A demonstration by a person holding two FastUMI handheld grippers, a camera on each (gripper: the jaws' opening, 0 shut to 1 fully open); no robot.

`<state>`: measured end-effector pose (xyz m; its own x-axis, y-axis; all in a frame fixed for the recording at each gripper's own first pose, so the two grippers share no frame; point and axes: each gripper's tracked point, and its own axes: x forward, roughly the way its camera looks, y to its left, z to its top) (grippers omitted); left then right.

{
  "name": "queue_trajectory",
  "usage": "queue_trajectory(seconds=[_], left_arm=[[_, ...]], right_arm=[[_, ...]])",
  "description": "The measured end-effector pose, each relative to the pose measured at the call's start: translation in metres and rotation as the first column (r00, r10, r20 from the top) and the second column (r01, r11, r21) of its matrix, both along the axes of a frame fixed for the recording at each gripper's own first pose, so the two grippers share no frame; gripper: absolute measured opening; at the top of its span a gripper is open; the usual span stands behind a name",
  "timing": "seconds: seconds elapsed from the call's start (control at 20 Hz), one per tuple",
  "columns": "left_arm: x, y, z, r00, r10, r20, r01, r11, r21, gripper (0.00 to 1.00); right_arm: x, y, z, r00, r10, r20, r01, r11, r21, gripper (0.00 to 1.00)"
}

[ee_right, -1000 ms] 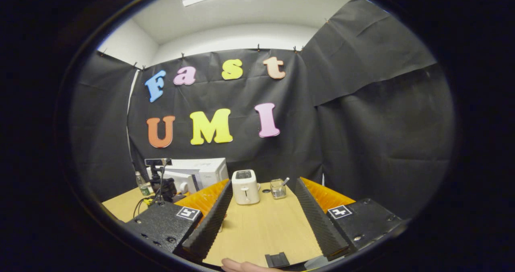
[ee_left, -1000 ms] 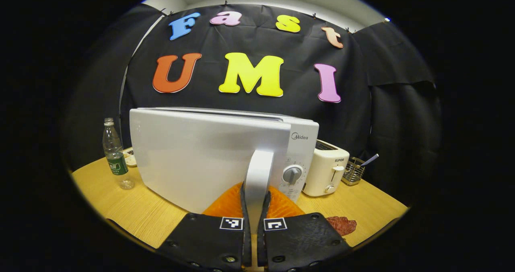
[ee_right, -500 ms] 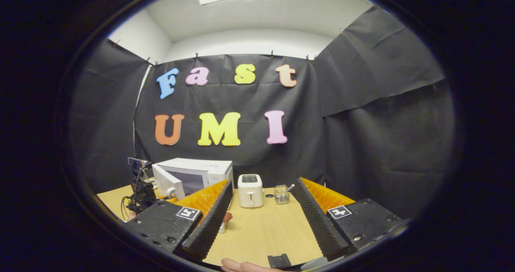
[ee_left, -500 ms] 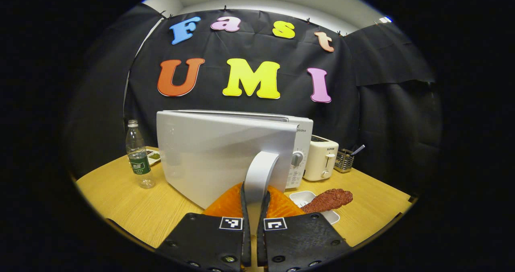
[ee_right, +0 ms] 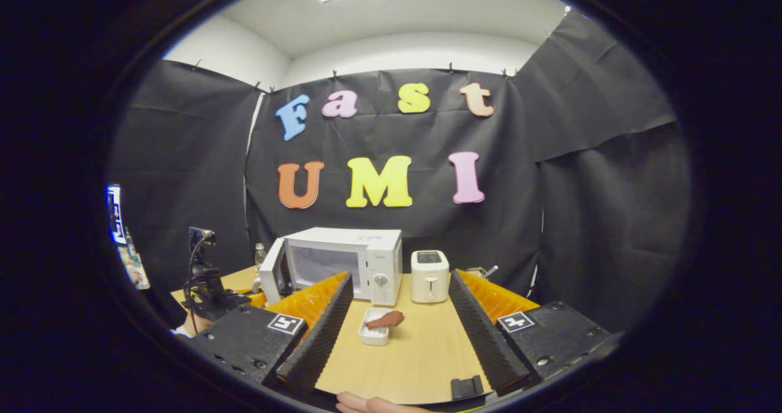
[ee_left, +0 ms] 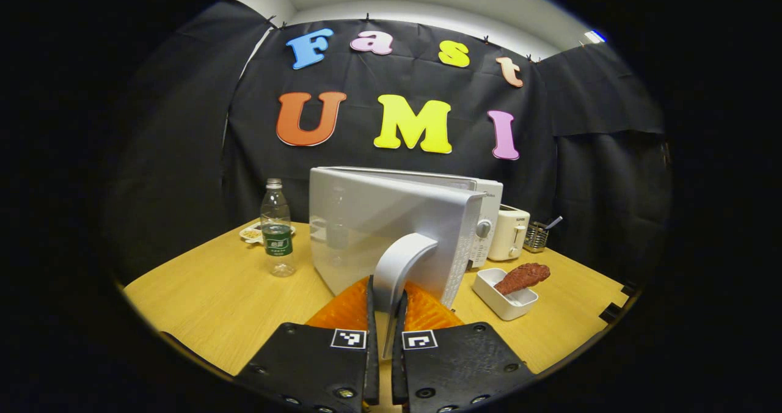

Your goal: Open the microwave oven with the left hand, put the food in, and close the microwave oven.

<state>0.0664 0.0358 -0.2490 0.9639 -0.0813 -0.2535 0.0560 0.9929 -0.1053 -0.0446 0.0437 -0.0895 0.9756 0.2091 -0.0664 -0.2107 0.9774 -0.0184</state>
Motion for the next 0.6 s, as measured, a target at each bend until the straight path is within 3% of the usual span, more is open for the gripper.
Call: queue_trajectory(seconds=[0.05, 0.1, 0.15, 0.2, 0.25, 0.35, 0.4, 0.45, 0.5, 0.6], left_arm=[[-0.006, 0.019, 0.001, 1.000, 0.026, -0.004, -0.026, 0.999, 0.021, 0.11], [-0.013, 0.036, 0.000, 0.998, 0.055, -0.009, -0.055, 0.998, 0.025, 0.12], [-0.022, 0.053, -0.002, 0.995, 0.100, -0.018, -0.099, 0.995, 0.027, 0.21], [-0.034, 0.071, 0.000, 0.992, 0.127, -0.026, -0.127, 0.992, 0.016, 0.26], [-0.044, 0.082, 0.001, 0.990, 0.139, -0.030, -0.139, 0.990, -0.002, 0.36], [-0.065, 0.101, 0.004, 0.987, 0.158, -0.024, -0.159, 0.987, -0.022, 0.70], [-0.073, 0.109, 0.006, 0.985, 0.170, -0.019, -0.171, 0.985, -0.024, 0.92], [-0.079, 0.118, 0.008, 0.982, 0.190, -0.017, -0.191, 0.981, -0.020, 0.78], [-0.087, 0.124, 0.010, 0.980, 0.200, -0.016, -0.200, 0.980, -0.009, 0.91], [-0.096, 0.126, 0.017, 0.979, 0.202, -0.012, -0.202, 0.979, 0.013, 0.91]], right_arm=[[0.001, 0.002, -0.003, 1.000, -0.006, 0.002, 0.006, 1.000, -0.012, 0.89], [0.002, 0.008, -0.008, 1.000, -0.009, 0.000, 0.009, 1.000, -0.029, 1.00], [0.003, 0.015, -0.013, 1.000, -0.002, -0.003, 0.002, 0.999, -0.049, 1.00], [0.002, 0.020, -0.016, 1.000, 0.006, -0.007, -0.007, 0.998, -0.065, 0.89], [0.004, 0.026, -0.019, 1.000, 0.014, -0.011, -0.015, 0.997, -0.079, 0.90], [0.004, 0.034, -0.024, 1.000, 0.024, -0.018, -0.026, 0.995, -0.098, 0.90], [0.005, 0.038, -0.027, 0.999, 0.028, -0.022, -0.030, 0.994, -0.106, 0.90], [0.005, 0.042, -0.029, 0.999, 0.031, -0.025, -0.034, 0.993, -0.114, 0.90], [0.005, 0.045, -0.030, 0.999, 0.033, -0.028, -0.036, 0.992, -0.121, 0.90], [0.006, 0.051, -0.034, 0.999, 0.034, -0.033, -0.039, 0.990, -0.134, 0.90]])
